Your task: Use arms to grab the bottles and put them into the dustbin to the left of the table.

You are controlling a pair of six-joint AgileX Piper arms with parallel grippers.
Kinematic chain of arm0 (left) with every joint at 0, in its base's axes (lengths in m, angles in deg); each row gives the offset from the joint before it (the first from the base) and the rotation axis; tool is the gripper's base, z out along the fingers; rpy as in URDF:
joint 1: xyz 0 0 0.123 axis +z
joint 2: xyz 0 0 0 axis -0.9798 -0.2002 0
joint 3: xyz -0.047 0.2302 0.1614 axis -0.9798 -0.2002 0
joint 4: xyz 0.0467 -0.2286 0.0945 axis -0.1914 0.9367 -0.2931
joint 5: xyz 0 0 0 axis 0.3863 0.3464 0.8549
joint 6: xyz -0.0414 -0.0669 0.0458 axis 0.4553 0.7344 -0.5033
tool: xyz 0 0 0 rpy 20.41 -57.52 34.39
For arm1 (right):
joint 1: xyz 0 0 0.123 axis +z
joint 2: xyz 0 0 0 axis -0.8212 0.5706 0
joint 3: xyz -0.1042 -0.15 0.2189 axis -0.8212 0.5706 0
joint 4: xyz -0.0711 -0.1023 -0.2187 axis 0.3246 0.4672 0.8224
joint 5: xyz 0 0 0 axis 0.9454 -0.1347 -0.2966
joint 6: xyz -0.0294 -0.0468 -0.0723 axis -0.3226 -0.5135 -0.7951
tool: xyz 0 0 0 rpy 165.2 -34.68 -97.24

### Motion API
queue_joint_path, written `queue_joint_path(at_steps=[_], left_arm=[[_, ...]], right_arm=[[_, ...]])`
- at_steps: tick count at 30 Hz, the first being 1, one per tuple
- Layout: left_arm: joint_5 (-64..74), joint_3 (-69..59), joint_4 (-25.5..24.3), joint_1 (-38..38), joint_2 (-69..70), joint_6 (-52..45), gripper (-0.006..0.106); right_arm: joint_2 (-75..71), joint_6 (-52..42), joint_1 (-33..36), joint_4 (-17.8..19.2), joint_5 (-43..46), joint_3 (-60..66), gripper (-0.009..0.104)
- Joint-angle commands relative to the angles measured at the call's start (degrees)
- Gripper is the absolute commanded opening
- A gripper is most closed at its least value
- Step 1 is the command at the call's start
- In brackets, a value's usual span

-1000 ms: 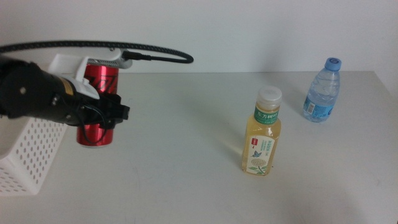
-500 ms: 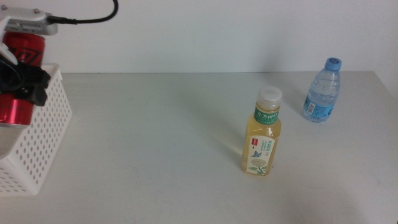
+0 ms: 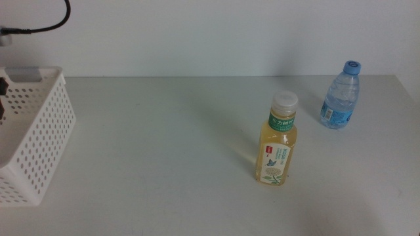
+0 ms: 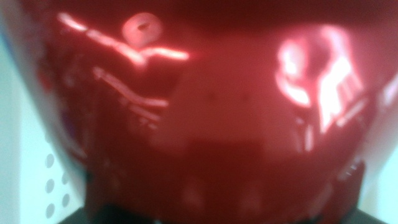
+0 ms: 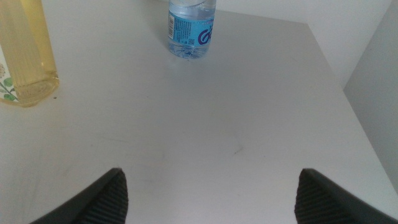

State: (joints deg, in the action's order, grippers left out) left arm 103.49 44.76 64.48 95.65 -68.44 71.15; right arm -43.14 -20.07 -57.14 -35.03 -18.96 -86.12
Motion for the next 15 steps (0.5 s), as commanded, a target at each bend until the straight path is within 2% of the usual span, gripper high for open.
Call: queue_joint_path(at_steps=[1, 8, 15], left_arm=[[-2.8, 2.3, -0.4, 0.9, 0.5, -0.2, -0.002], [-3.1, 2.3, -2.0, 1.3, -5.7, -0.2, -0.002], [-5.5, 2.3, -1.7, 1.3, -10.8, -0.2, -0.002]], right_arm=[[-1.3, -0.7, -0.3, 0.3, 3.6, -0.1, 0.087], [-1.3, -0.7, -0.3, 0.3, 3.6, -0.1, 0.087], [-1.3, -0.7, -0.3, 0.3, 3.6, -0.1, 0.087]])
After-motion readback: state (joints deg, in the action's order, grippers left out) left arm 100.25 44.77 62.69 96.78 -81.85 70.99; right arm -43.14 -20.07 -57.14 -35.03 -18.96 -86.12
